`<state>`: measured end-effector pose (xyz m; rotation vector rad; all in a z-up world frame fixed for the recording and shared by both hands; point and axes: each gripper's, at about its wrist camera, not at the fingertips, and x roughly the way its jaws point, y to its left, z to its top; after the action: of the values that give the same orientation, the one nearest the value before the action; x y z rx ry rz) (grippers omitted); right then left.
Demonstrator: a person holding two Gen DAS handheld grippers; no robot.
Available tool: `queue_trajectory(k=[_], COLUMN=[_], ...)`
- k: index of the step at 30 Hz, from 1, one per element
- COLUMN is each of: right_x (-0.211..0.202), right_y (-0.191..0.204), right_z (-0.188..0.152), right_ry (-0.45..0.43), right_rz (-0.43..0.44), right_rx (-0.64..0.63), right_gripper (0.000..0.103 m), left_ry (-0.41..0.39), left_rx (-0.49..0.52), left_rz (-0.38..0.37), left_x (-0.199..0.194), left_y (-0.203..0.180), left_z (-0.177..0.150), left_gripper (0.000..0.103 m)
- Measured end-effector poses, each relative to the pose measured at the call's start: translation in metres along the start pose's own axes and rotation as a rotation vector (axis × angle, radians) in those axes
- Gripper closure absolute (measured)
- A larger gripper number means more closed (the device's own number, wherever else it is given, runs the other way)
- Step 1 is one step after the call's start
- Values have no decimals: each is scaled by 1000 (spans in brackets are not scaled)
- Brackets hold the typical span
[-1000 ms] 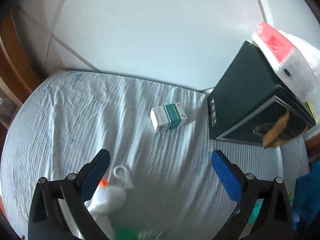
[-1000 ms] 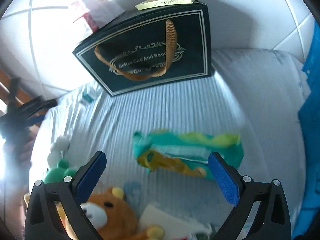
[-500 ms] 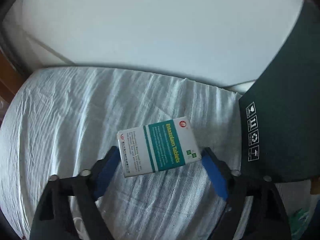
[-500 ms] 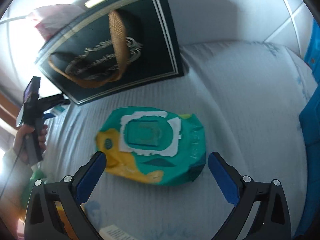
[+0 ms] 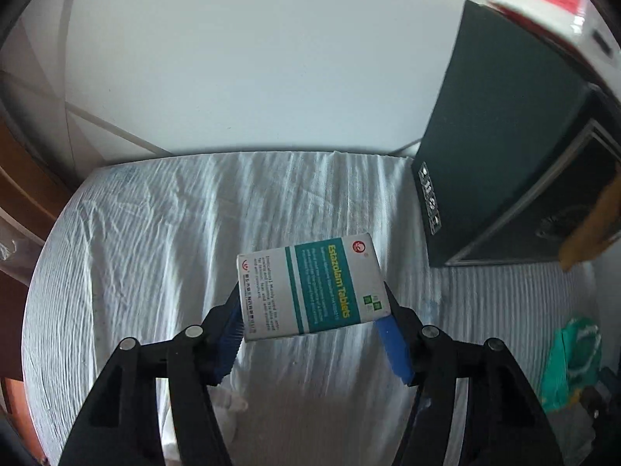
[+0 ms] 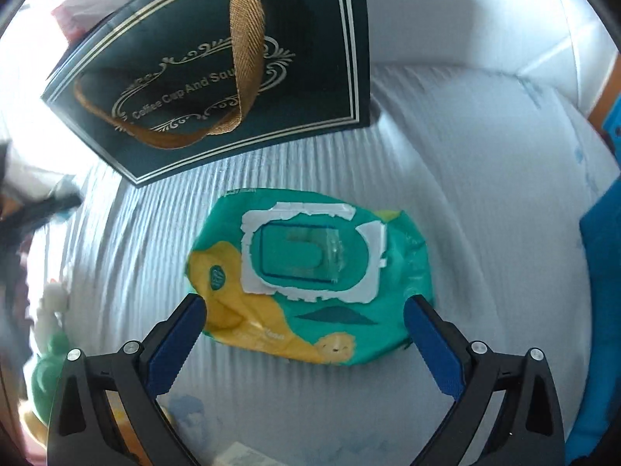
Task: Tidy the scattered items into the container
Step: 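Grasp the white-teal medicine box with the left gripper while the right grasps the teal wipes pack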
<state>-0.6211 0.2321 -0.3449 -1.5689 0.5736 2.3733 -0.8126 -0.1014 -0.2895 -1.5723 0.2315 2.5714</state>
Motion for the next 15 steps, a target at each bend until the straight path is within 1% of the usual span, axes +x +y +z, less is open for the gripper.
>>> queue_trajectory(k=[2,5,6,8,9,12,14,15], right_x=[2,1,-2,-10,-12,-14,-10,-5], right_y=[5,4,0,-15,-23,-46,-53,-54], right_z=[4,11,12,12,12,10,9,8], right_ry=[22,9,-7,-26,-28,-19,-9,0], right_rz=[-44,-114,-111,-59,-44,-14,10,31], right_rx=[21,35,46,74,90,125,130,130], right_gripper=[0,0,0,0,0,1,15,30], left_ry=[-6,-10,-12,-23,-30,-28,-33,-36], left_rx=[28,45,53,95,116,153,171,182], left_rz=[-32,-92,-110,-131,-133,-168,-178,-175], left_x=[-15,-33,-36,-44,-53,-59,-61,-60], left_y=[-2,-14,-18,-30,-42,-57,-65,-68], left_z=[-13,-22,-23,-31,-37,-48,-51,-53], left_gripper=[41,41,41,41,41,42,41,41])
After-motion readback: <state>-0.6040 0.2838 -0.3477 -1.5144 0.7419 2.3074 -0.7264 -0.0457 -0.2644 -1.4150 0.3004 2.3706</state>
